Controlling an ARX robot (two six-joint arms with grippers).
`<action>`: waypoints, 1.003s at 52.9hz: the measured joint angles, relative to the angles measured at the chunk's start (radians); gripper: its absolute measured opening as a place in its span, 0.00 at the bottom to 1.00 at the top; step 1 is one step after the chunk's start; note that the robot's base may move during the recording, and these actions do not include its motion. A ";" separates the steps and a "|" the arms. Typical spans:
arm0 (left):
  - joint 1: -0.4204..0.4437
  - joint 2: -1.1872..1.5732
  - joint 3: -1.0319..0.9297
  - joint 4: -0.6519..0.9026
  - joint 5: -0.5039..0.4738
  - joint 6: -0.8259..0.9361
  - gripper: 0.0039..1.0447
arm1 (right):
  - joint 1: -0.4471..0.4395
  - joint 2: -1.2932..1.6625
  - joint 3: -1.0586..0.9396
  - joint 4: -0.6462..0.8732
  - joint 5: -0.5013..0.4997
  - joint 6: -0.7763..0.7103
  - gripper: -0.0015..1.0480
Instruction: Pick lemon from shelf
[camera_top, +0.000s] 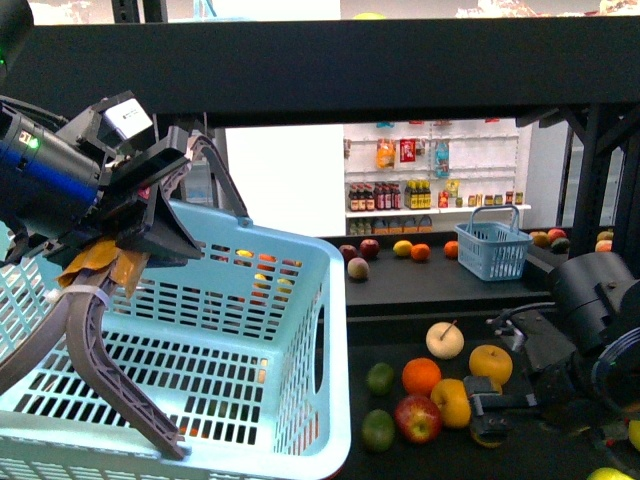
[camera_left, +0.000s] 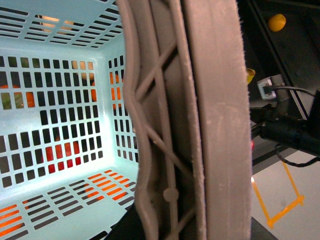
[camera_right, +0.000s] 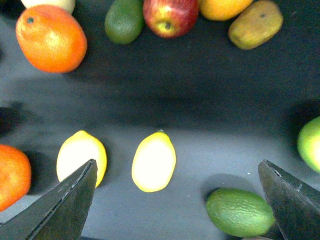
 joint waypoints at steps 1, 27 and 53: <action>0.000 0.000 0.000 0.000 0.000 0.000 0.15 | 0.005 0.020 0.013 -0.002 0.002 0.000 0.93; 0.000 0.000 0.000 0.000 0.000 0.000 0.15 | 0.079 0.302 0.174 -0.035 0.076 0.002 0.93; 0.000 0.000 0.000 0.000 0.000 0.000 0.15 | 0.090 0.451 0.283 -0.064 0.089 0.002 0.93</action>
